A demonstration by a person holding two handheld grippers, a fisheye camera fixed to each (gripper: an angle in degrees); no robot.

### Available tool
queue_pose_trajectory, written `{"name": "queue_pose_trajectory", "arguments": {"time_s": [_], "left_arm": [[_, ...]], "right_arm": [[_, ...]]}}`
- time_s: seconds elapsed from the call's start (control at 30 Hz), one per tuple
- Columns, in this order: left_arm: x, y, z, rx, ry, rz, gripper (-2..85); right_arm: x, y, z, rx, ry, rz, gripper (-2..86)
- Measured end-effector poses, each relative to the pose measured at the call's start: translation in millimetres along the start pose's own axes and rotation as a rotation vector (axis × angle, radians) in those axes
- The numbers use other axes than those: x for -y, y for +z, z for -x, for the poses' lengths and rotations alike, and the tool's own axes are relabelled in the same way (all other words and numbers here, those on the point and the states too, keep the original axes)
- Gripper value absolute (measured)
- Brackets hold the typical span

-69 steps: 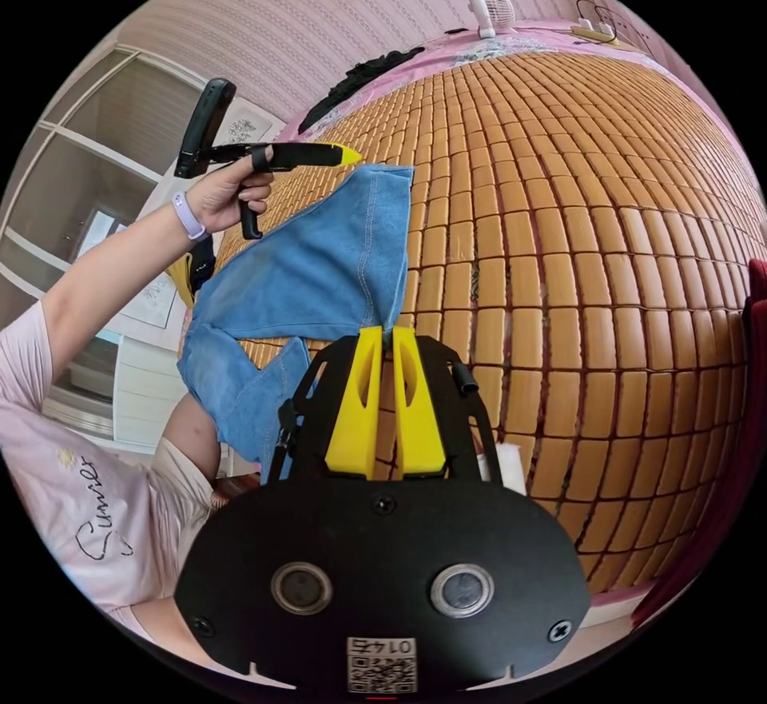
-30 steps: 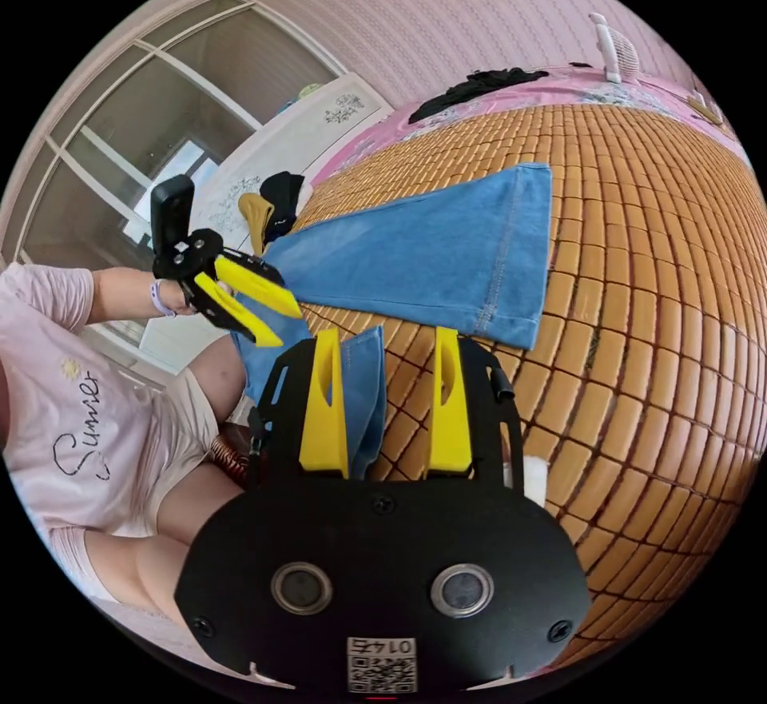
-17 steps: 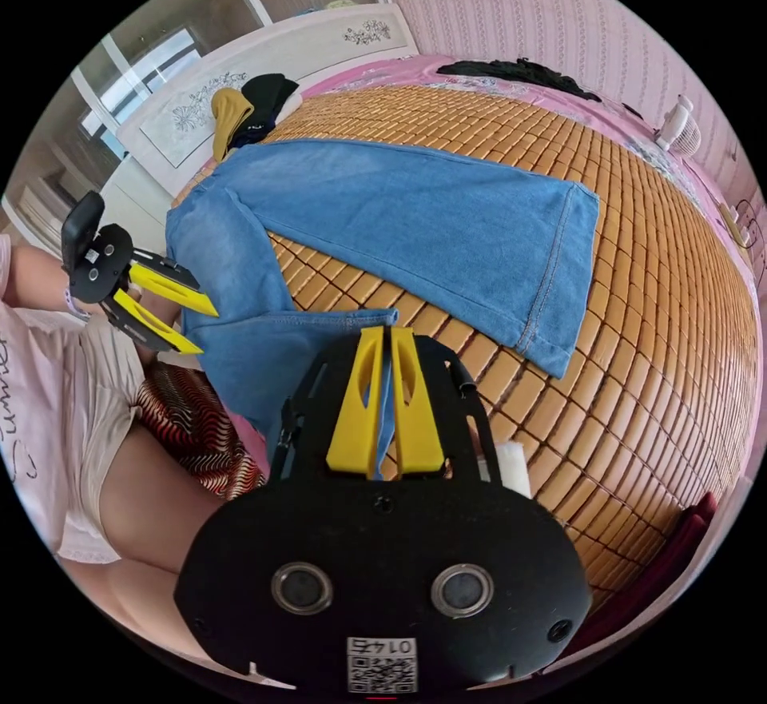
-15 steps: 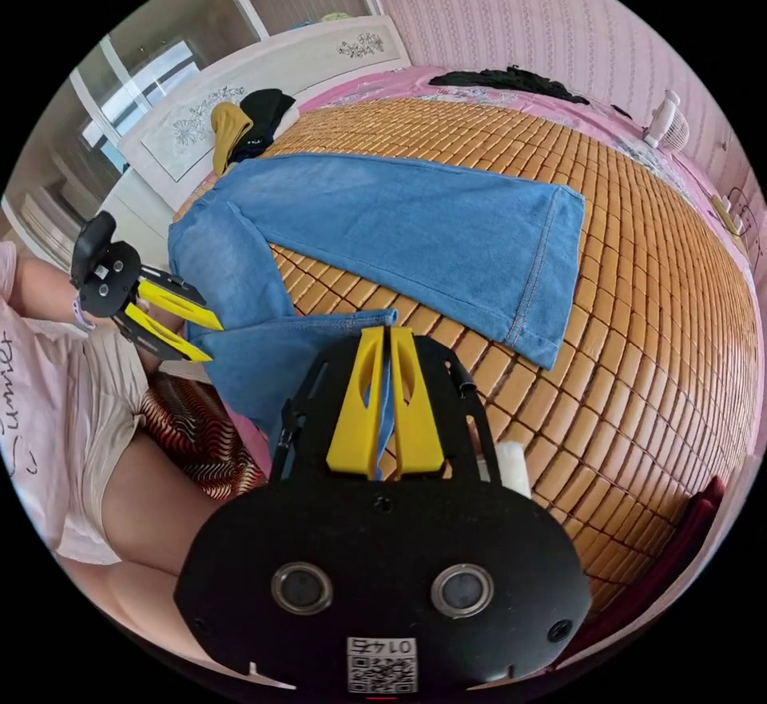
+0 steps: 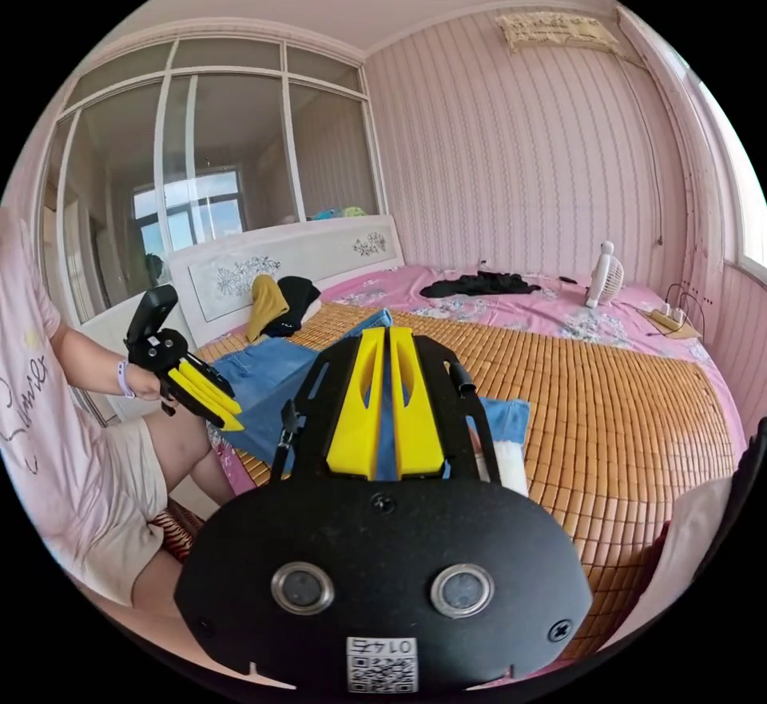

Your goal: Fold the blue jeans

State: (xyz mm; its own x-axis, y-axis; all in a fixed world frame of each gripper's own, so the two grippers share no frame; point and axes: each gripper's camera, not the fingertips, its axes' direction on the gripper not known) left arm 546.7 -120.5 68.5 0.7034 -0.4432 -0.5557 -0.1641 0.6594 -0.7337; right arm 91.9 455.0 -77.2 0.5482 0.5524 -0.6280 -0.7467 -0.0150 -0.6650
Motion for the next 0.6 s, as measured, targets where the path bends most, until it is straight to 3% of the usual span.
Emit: {"name": "queue_pose_trajectory", "arguments": {"time_s": [0.13,0.27,0.33,0.4,0.6], "left_arm": [[-35,-38,-7,-0.010,0.010,-0.093,-0.7],[-73,-14,-6,-0.251,-0.049,-0.050,0.6],[-90,-9,-1,-0.349,-0.107,-0.033,0.6],[-106,-17,7,-0.391,-0.140,-0.049,0.1],[-165,-74,73,-0.295,-0.307,-0.086,-0.6]], "right_arm": [[-35,-43,12,-0.054,0.071,0.117,0.5],[-113,-56,6,-0.155,0.295,0.361,0.5],[-161,-60,2,-0.169,0.508,0.437,0.5],[-183,-64,10,-0.237,0.614,0.436,0.5],[-194,-79,28,-0.355,0.793,0.387,1.9]]}}
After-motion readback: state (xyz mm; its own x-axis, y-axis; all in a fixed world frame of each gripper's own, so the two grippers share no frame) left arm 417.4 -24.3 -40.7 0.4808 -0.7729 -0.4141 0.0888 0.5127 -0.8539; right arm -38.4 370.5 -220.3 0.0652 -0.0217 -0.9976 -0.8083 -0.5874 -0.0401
